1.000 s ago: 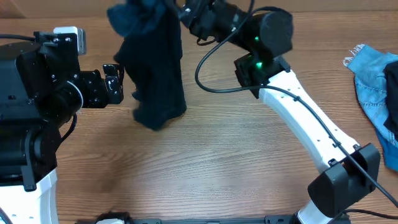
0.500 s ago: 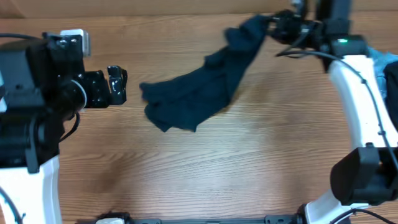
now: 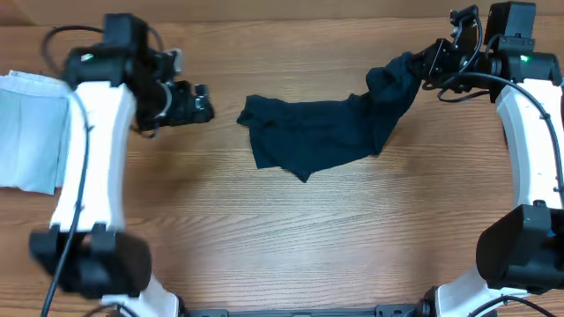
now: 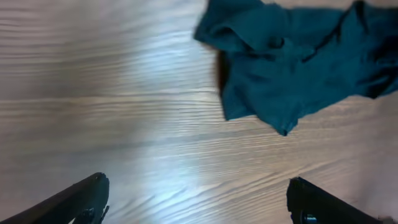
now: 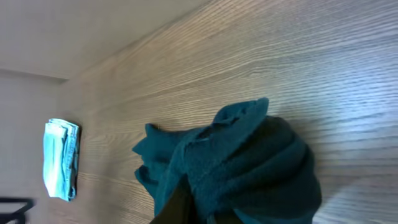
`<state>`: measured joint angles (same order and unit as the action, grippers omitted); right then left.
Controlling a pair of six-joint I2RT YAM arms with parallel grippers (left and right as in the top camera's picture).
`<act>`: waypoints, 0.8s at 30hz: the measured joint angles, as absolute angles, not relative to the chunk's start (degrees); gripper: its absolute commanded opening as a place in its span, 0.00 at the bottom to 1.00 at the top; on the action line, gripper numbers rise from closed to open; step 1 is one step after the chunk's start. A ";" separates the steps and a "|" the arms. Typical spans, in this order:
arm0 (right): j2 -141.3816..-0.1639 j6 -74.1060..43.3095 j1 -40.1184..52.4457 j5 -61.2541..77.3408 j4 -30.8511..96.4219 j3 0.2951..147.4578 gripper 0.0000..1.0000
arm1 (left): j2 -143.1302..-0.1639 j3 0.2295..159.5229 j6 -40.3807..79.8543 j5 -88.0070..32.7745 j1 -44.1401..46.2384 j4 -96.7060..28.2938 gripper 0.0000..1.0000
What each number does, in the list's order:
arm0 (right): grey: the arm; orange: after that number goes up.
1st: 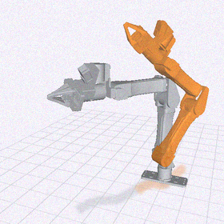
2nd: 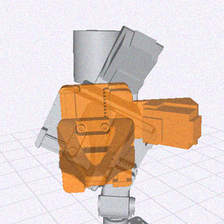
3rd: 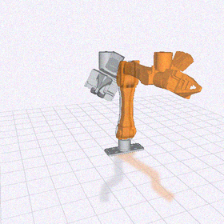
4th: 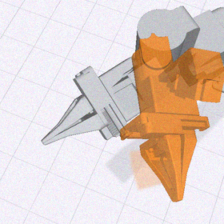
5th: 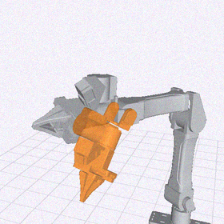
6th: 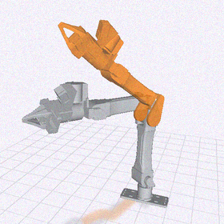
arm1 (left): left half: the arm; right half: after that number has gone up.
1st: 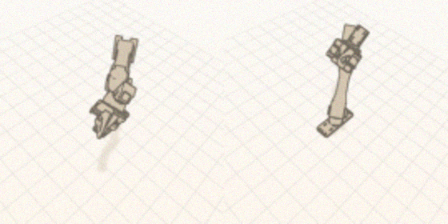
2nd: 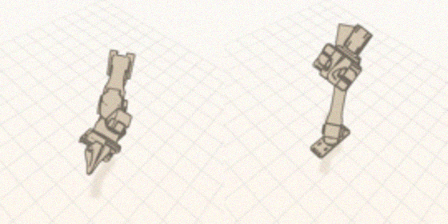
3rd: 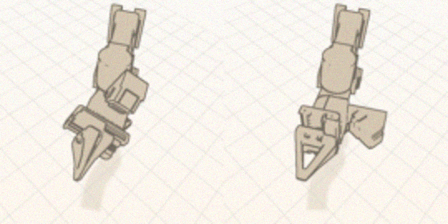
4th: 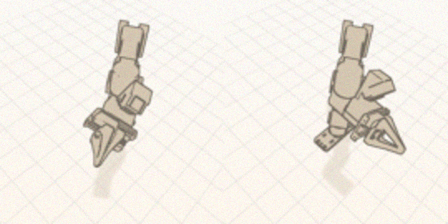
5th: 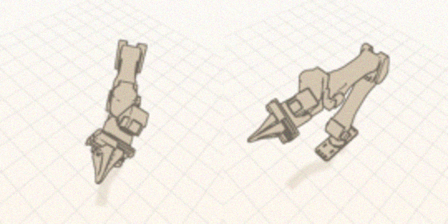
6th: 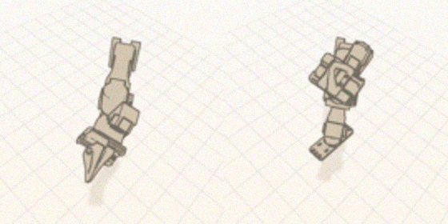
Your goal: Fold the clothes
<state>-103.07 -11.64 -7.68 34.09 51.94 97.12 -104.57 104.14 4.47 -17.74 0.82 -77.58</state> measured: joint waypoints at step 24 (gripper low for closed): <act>-103.07 -10.87 -7.68 32.77 53.17 97.12 0.08 | -129.03 103.77 4.27 -16.49 14.15 -60.05 0.62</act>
